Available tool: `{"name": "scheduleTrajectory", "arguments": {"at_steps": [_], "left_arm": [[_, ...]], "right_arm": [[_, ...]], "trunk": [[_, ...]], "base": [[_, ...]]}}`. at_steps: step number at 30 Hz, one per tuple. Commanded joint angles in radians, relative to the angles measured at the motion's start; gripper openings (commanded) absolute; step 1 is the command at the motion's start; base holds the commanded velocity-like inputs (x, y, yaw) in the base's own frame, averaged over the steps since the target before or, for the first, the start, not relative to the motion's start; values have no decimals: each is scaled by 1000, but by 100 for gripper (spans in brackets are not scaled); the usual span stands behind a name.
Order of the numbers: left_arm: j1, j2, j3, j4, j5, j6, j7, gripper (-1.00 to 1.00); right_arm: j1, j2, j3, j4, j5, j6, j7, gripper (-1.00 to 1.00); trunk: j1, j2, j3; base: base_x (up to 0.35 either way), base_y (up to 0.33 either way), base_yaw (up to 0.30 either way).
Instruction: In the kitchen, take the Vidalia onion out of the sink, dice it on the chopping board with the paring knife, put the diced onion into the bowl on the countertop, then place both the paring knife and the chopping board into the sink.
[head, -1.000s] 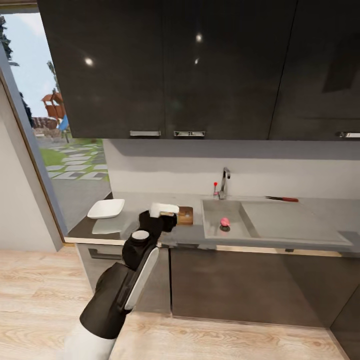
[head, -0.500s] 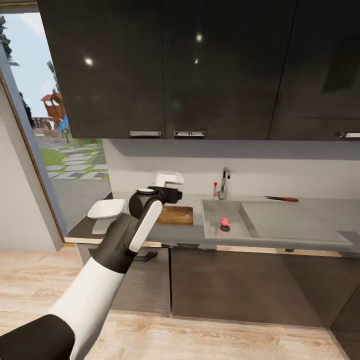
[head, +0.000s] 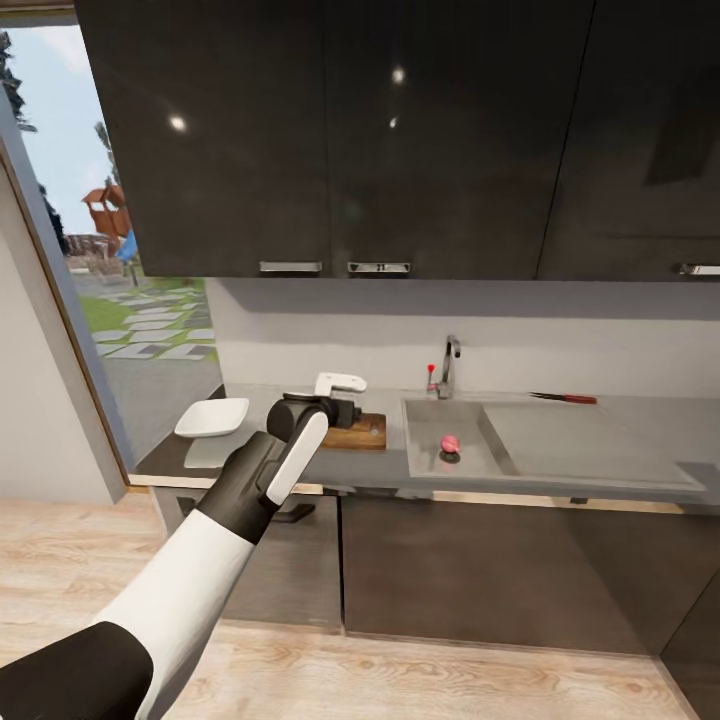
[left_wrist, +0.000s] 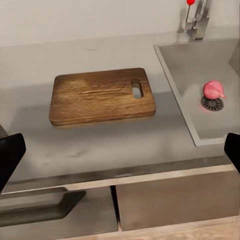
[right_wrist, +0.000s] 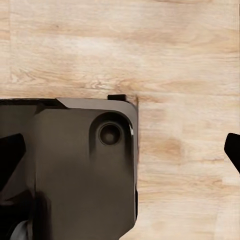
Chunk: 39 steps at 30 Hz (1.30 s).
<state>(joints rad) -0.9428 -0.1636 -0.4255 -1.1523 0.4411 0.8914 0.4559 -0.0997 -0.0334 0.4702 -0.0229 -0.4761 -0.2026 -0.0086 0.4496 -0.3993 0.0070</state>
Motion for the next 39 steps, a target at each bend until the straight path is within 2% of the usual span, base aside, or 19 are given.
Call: {"name": "scheduleTrajectory", "arguments": {"at_steps": [1,7,14,24,39], "left_arm": [[-1,0,-2,-2,11,-6,10,100],[-1,1,-17,-8,11,-17,12,100],[-1,0,-36,-9,11,-20,13,100],[-1,0,-89,-7,12,-23,15,100],[-1,0,-98,-5,13,-46,21,100]], "right_arm": [[0,0,8,0,-9,-8,-1,100],[0,7,8,0,-8,-17,-2,100],[0,3,7,0,-8,-22,-2,100],[0,7,7,0,-9,-22,-3,100],[0,9,7,1,-21,-20,-3,100]], "trunk": [[0,-1,0],[0,-1,0],[0,-1,0],[0,-1,0],[0,-1,0]], "base": [[7,0,0],[112,-85,0],[225,-194,0],[206,-247,0],[35,-315,0]]}}
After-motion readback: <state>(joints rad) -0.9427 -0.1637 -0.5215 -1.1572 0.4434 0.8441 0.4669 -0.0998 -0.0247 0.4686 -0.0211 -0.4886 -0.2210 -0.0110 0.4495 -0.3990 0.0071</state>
